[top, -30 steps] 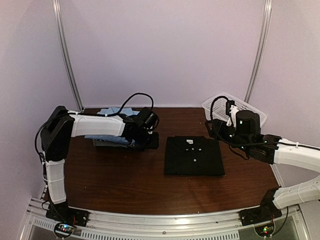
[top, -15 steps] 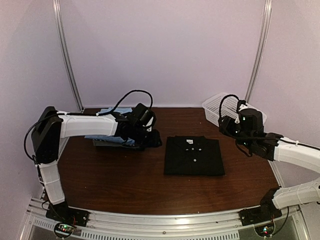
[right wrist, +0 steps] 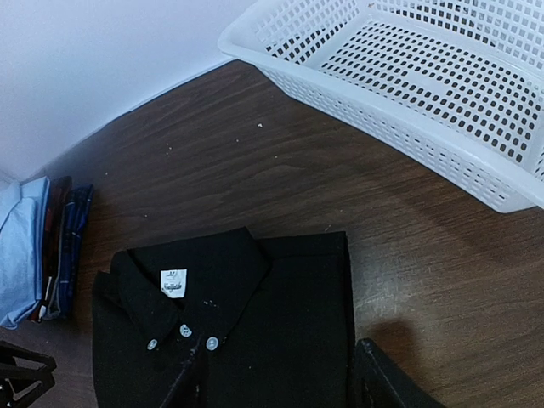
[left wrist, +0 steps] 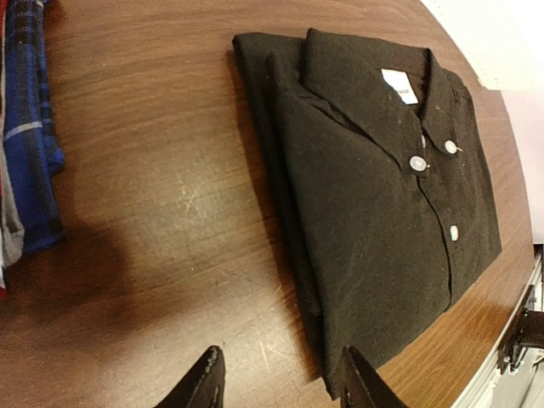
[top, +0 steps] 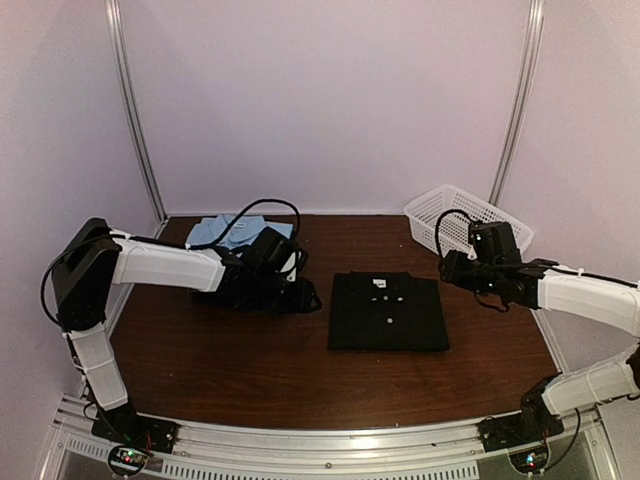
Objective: Fold and stack the long sleeve shirts
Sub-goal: Pick up the square-folded shirt from the center of the board.
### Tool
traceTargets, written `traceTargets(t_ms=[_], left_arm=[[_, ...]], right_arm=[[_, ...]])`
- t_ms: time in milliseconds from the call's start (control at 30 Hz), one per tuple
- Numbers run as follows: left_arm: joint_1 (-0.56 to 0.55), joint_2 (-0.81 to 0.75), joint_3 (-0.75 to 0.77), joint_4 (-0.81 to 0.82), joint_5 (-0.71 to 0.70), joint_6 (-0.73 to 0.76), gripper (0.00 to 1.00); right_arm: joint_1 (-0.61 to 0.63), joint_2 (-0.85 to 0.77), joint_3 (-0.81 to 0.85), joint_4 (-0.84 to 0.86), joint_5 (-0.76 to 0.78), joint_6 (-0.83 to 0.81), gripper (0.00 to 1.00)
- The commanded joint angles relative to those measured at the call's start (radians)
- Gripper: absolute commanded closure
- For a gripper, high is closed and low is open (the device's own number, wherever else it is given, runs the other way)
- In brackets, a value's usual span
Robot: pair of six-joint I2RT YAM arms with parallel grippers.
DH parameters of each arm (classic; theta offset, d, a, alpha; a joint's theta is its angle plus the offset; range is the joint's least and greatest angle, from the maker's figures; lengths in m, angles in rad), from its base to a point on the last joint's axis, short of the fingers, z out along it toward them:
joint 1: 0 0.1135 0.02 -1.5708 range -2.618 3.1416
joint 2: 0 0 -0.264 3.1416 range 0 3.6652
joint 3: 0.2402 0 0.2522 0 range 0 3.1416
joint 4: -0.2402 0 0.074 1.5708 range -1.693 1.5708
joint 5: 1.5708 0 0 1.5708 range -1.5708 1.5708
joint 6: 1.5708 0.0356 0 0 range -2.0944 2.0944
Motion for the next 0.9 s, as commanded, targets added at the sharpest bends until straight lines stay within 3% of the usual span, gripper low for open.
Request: traceTargets(t_ms=[0,167,433,867], left_arm=[[0.001,-0.003,-0.036,0.14,0.052,0.008,0.53],[0.002,0.049,-0.037,0.173,0.087,0.017,0.52],[0.002,0.174,0.125,0.107,0.081,0.03,0.52],[0.001,0.345,0.274,-0.006,0.051,0.037,0.51]], right_arm=[[-0.028,-0.052,-0.008,-0.003,-0.037,-0.015,0.41],[-0.052,0.02,0.012,-0.014,-0.081,-0.028,0.41],[-0.061,0.231,0.053,0.005,-0.164,-0.065,0.45],[-0.075,0.364,-0.012,0.065,-0.195,-0.083,0.47]])
